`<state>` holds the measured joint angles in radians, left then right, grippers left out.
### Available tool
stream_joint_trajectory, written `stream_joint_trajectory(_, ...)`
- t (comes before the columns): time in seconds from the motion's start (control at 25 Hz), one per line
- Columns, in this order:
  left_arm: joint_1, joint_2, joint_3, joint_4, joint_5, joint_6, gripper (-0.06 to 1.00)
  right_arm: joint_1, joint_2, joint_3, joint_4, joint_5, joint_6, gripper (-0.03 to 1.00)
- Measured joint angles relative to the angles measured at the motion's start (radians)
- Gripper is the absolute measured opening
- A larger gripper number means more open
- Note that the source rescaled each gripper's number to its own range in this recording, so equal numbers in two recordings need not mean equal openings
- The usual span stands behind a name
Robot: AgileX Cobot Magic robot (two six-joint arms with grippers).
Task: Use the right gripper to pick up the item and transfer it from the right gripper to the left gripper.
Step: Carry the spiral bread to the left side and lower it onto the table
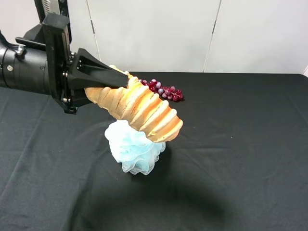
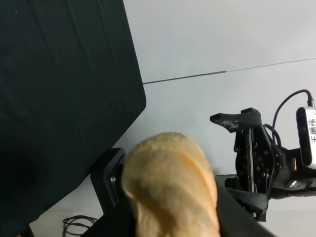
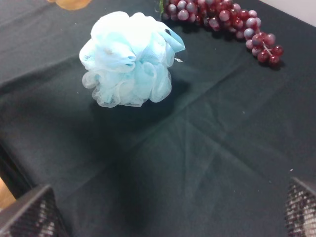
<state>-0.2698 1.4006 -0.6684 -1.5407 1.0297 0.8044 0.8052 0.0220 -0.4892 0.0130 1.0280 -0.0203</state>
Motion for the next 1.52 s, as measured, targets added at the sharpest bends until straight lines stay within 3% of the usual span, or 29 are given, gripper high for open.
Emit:
stream_joint_trajectory(0.32,0.000,0.000,0.000,0.000,0.000,0.001,0.03,-0.023,0.000,0.000,0.001,-0.001,0.000,1.00)
stream_joint_trajectory(0.68,0.000,0.000,0.000,0.000,-0.028,0.005,0.03,-0.418,0.000,0.000,0.003,-0.001,0.000,1.00)
stream_joint_trajectory(1.04,0.000,0.000,0.000,0.000,-0.052,0.005,0.03,-0.649,-0.026,0.000,0.003,-0.002,0.000,1.00)
stream_joint_trajectory(1.52,0.000,0.001,-0.017,0.005,-0.095,0.026,0.03,-0.685,-0.028,0.000,0.003,-0.002,0.000,1.00)
